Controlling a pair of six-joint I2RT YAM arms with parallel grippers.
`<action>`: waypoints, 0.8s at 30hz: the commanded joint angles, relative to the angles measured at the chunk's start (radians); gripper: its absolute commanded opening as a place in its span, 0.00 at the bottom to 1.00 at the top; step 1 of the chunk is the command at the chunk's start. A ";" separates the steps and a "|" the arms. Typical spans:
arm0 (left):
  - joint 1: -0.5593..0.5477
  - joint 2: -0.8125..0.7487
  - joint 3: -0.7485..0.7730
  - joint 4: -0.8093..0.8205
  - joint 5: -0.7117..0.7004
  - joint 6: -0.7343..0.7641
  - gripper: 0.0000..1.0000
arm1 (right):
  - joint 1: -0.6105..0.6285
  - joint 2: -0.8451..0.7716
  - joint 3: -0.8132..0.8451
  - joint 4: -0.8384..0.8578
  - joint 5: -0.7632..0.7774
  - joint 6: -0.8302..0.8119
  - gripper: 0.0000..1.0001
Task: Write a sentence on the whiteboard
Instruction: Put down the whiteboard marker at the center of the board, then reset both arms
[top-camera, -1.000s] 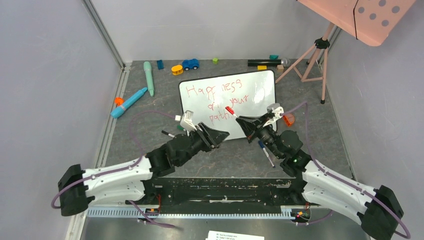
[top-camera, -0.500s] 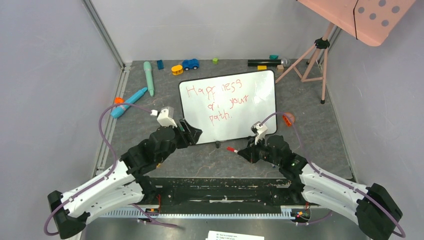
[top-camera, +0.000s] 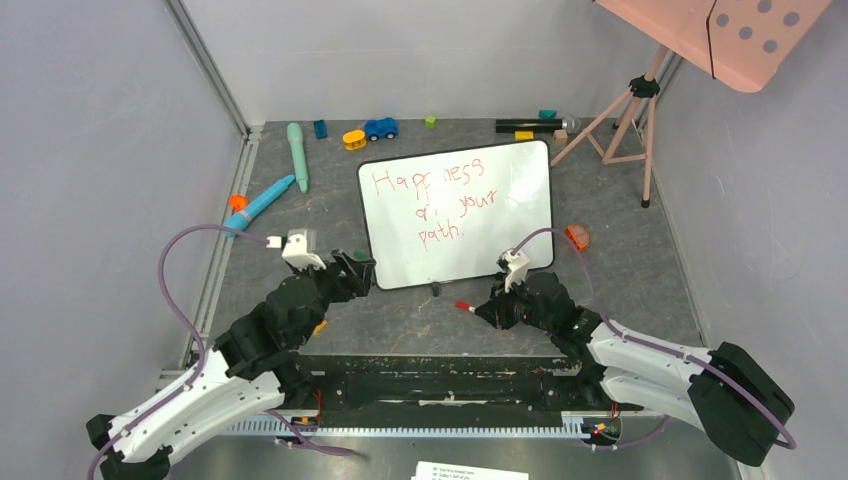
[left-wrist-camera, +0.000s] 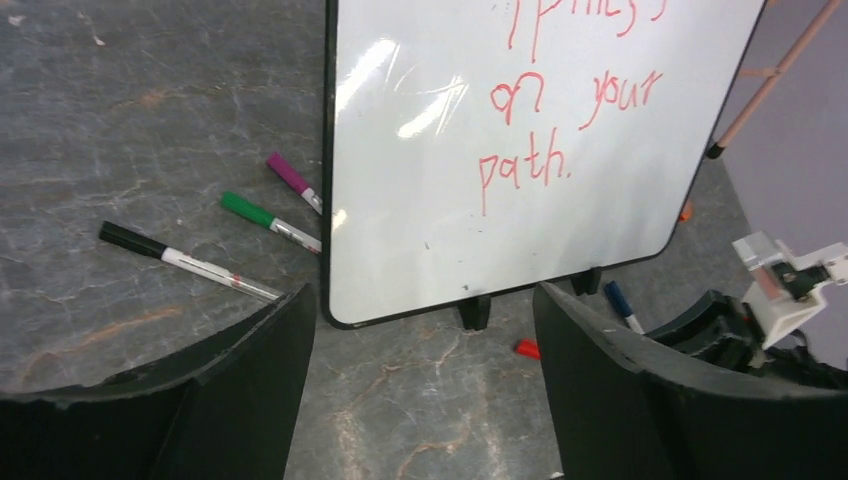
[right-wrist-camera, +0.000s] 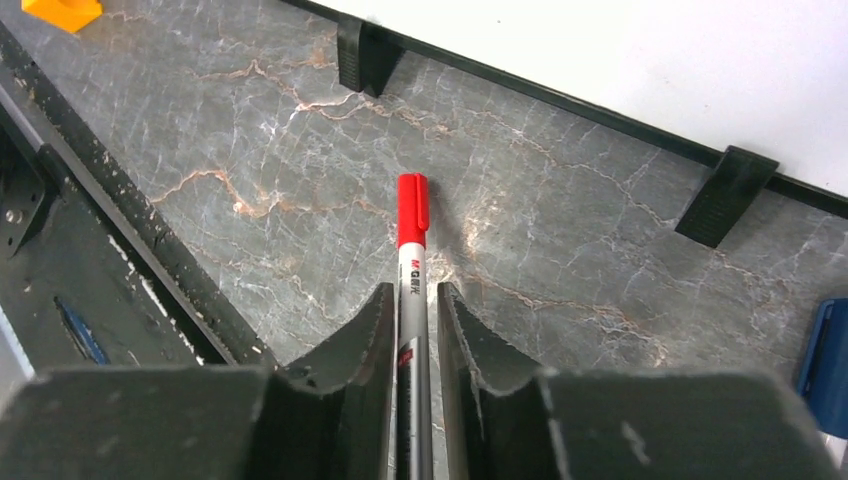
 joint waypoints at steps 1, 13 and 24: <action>0.007 0.004 -0.024 0.061 -0.076 0.098 0.92 | -0.002 0.005 0.018 0.057 0.079 -0.013 0.32; 0.007 0.031 0.038 -0.013 -0.218 0.174 1.00 | -0.046 -0.262 0.148 -0.301 0.490 -0.134 0.73; 0.007 -0.014 -0.270 0.500 -0.495 0.546 1.00 | -0.117 -0.454 0.013 -0.151 1.305 -0.258 0.73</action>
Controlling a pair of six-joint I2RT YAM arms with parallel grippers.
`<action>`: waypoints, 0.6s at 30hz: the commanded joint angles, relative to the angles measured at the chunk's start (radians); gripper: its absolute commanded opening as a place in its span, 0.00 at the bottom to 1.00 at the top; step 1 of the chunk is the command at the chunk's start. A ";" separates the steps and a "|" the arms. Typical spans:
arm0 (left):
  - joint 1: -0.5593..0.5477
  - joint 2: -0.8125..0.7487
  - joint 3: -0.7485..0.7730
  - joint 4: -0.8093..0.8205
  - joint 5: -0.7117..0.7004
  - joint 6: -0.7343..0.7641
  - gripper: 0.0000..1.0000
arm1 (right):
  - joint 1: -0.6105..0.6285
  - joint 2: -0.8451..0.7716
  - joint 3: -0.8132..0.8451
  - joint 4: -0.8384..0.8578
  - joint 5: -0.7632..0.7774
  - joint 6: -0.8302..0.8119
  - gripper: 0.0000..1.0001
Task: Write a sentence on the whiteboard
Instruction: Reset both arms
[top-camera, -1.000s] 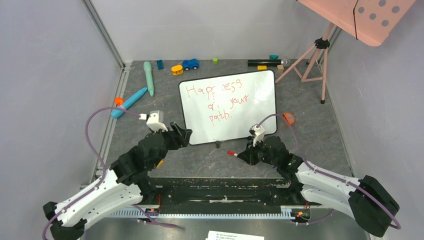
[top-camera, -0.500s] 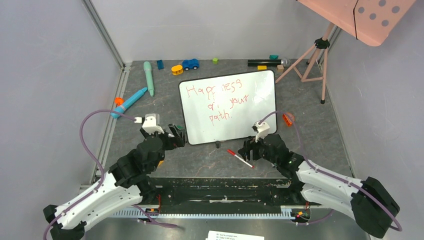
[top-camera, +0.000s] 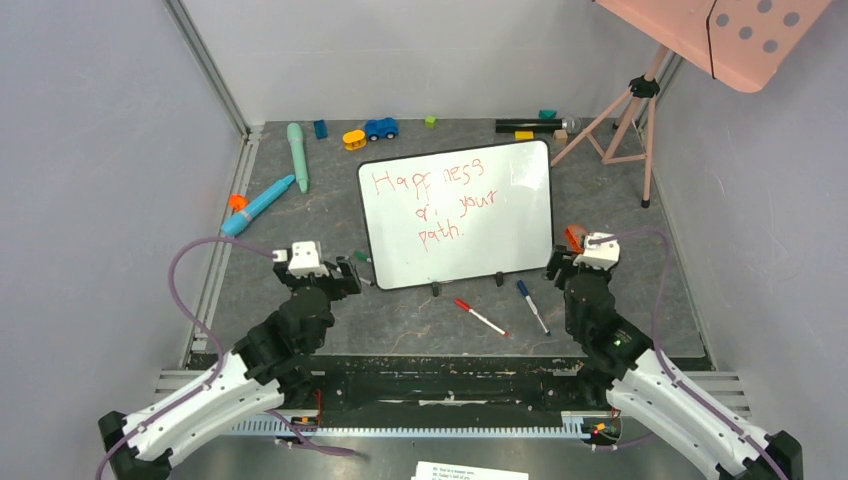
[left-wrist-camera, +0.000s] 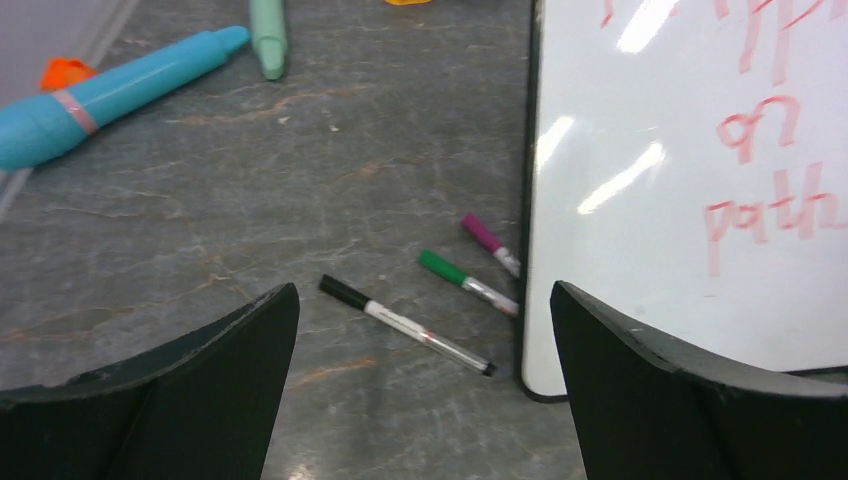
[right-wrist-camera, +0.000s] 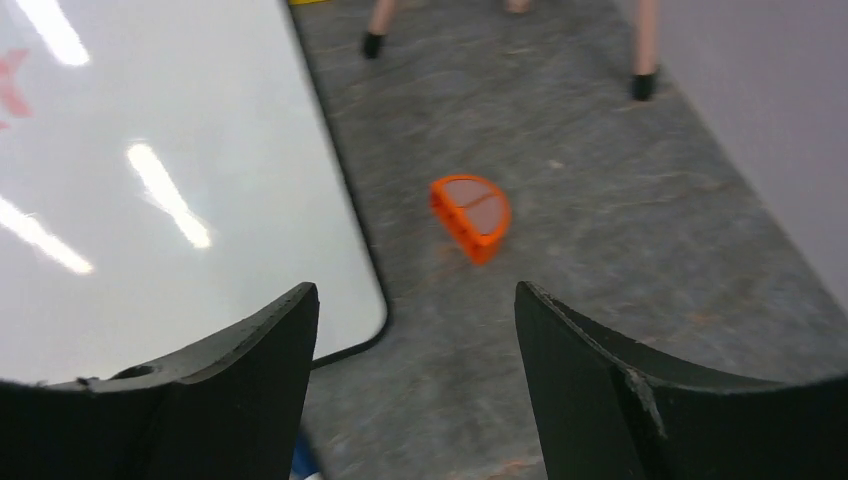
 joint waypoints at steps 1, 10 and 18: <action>0.005 0.052 -0.118 0.398 -0.220 0.292 1.00 | -0.042 0.017 -0.113 0.227 0.372 -0.155 0.74; 0.377 0.310 -0.223 0.841 0.069 0.340 1.00 | -0.599 0.243 -0.186 0.460 -0.121 -0.116 0.85; 0.619 0.728 -0.239 1.182 0.302 0.343 0.99 | -0.657 0.339 -0.563 1.287 -0.458 -0.359 0.98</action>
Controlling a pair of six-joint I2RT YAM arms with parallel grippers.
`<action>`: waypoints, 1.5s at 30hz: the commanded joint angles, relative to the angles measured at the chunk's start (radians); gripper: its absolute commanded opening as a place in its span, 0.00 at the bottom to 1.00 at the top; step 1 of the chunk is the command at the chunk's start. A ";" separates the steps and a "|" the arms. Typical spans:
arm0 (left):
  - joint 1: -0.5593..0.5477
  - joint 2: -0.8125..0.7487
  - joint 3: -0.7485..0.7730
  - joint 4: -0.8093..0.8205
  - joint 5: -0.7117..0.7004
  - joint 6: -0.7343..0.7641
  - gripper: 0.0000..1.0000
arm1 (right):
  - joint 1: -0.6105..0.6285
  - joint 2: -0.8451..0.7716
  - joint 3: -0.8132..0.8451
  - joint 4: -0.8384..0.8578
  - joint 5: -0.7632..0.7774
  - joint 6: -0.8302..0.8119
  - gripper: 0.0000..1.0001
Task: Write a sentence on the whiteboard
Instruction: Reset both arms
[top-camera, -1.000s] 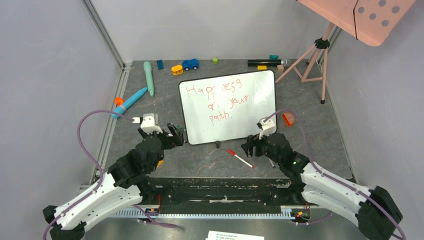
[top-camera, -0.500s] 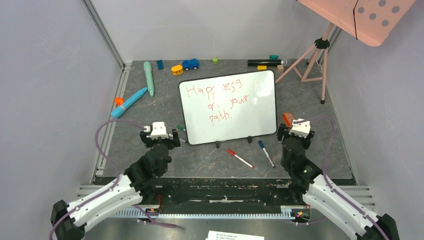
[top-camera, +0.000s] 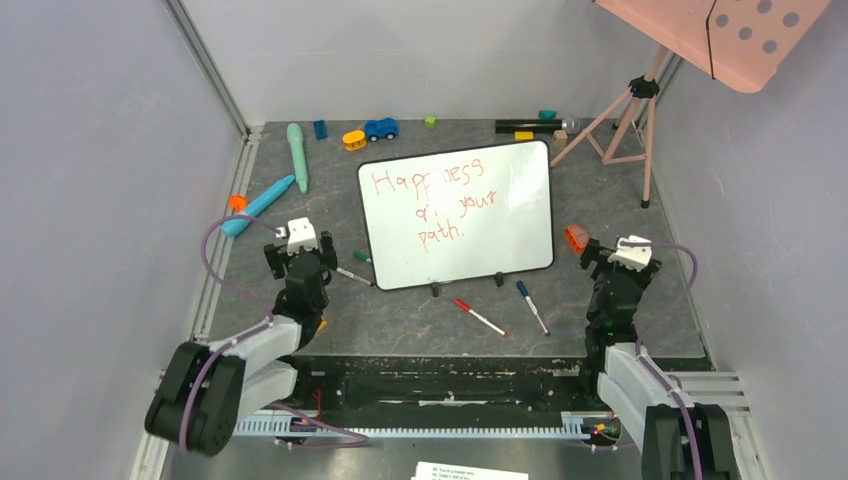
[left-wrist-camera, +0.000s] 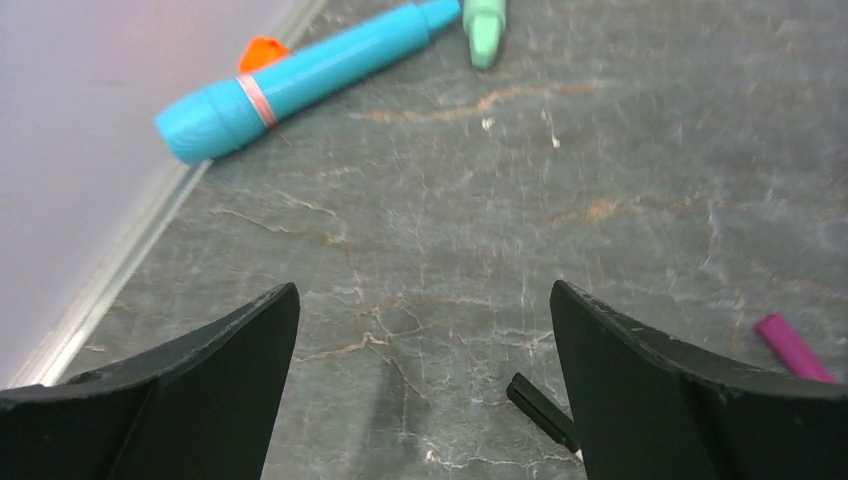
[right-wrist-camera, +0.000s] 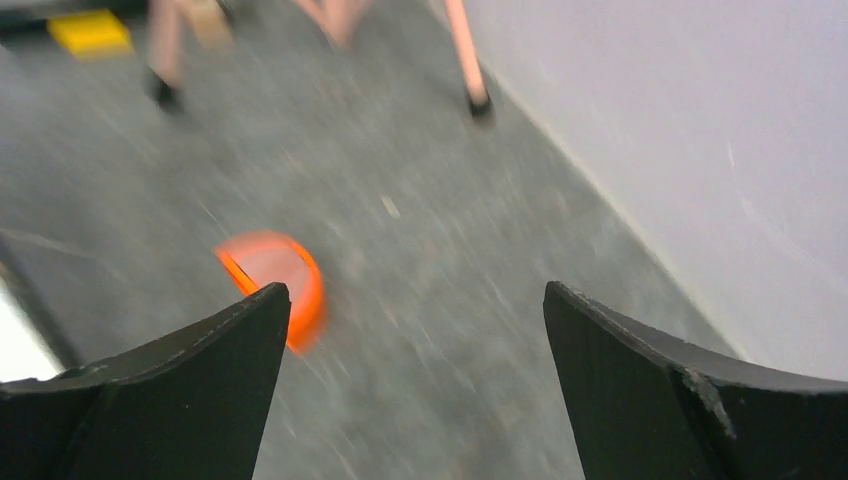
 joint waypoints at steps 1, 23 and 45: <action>0.070 0.199 -0.001 0.331 0.157 0.006 1.00 | -0.002 0.122 -0.254 0.640 -0.250 -0.166 0.98; 0.246 0.486 0.113 0.398 0.525 0.027 1.00 | 0.051 0.591 -0.112 0.864 -0.276 -0.143 0.98; 0.246 0.486 0.108 0.407 0.567 0.034 1.00 | 0.051 0.590 -0.115 0.868 -0.277 -0.143 0.98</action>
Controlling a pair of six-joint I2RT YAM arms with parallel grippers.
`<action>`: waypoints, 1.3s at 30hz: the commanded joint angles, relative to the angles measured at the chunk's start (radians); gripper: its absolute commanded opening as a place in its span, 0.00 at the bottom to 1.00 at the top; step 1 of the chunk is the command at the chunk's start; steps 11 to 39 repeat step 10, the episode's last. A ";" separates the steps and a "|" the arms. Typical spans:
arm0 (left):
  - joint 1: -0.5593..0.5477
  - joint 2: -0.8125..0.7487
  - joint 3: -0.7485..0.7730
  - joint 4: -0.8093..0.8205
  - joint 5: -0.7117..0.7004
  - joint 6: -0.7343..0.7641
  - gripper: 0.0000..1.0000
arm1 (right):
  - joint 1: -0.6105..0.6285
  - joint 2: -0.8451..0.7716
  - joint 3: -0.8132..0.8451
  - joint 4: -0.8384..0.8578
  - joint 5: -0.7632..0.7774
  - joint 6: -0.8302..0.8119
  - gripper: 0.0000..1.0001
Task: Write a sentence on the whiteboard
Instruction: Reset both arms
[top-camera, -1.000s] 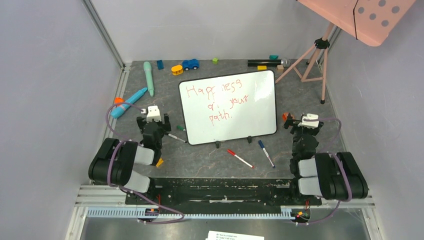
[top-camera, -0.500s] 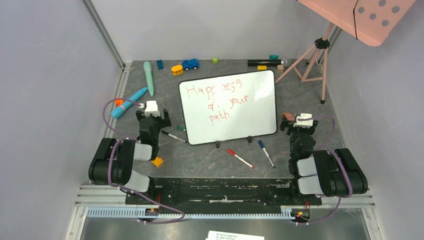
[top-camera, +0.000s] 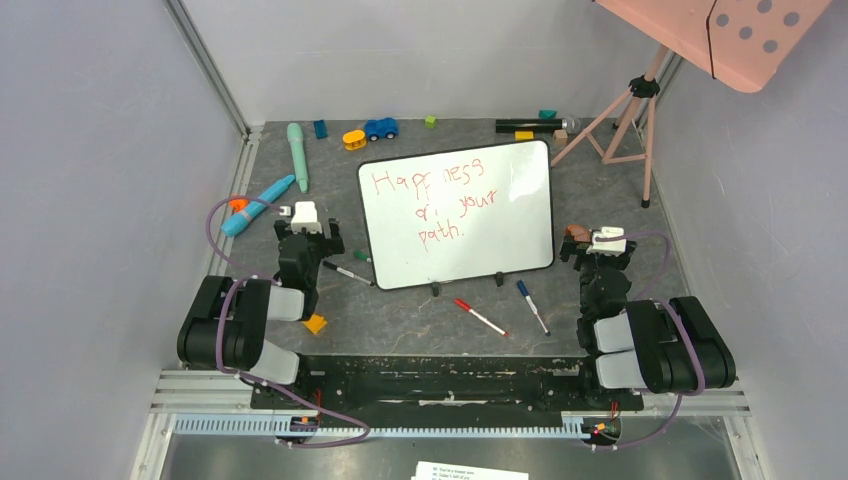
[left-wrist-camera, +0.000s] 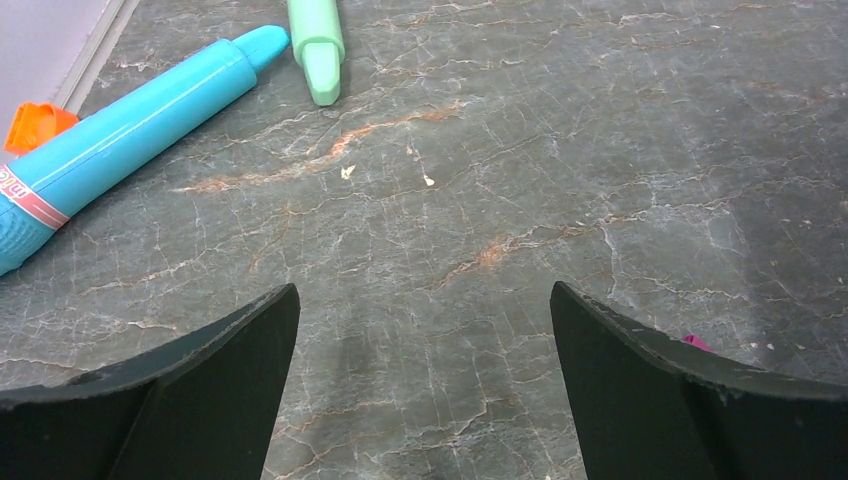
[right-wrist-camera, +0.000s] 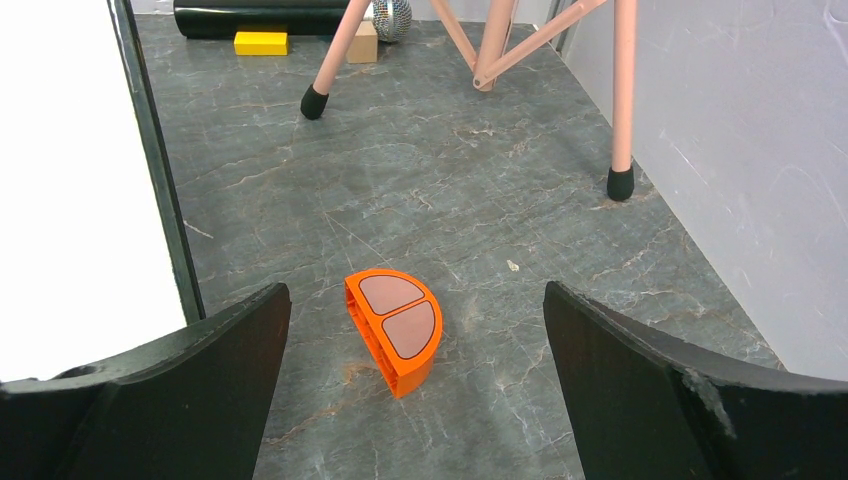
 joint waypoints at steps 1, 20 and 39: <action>0.002 -0.007 0.009 0.026 0.005 0.002 1.00 | 0.001 0.001 -0.114 0.048 0.005 -0.014 0.98; 0.007 -0.008 0.014 0.016 0.013 0.001 1.00 | 0.001 0.001 -0.114 0.048 0.006 -0.014 0.98; 0.007 -0.008 0.014 0.016 0.013 0.001 1.00 | 0.001 0.001 -0.114 0.048 0.006 -0.014 0.98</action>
